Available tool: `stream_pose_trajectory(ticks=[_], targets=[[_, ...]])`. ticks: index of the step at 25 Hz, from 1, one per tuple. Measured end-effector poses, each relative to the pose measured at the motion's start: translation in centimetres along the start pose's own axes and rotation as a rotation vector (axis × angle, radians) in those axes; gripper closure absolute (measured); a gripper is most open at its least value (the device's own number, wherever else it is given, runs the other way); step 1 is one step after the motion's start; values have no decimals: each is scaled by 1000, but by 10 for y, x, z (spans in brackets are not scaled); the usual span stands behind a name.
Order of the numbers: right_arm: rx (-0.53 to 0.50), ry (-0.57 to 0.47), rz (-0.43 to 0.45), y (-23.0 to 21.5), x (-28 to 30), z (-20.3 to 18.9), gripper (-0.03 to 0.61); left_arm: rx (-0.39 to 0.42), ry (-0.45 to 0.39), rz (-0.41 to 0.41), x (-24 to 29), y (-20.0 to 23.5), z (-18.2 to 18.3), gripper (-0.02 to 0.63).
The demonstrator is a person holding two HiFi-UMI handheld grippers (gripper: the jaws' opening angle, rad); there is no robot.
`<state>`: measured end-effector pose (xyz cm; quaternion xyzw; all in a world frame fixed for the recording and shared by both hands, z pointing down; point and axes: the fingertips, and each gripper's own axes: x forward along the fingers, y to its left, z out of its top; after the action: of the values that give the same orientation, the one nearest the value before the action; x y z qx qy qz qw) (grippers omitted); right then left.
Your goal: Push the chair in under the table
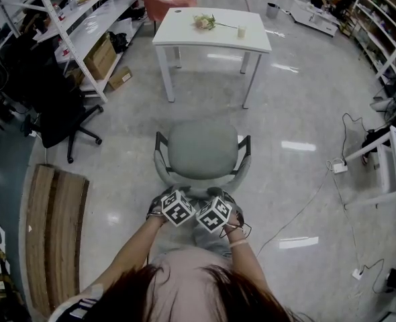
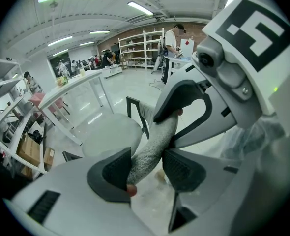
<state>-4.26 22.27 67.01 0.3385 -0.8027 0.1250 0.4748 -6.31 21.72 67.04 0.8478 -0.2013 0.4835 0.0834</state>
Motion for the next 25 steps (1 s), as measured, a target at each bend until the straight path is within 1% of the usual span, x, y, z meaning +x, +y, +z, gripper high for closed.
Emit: stream_pose_trajectory(ticks=[8,25], targets=[[-9,1,5,-27,6,5,379,-12,3,4,11,18,19,414],[-33,-14,1,-69,23,18,379,-29,6,16,32,52,42,414]])
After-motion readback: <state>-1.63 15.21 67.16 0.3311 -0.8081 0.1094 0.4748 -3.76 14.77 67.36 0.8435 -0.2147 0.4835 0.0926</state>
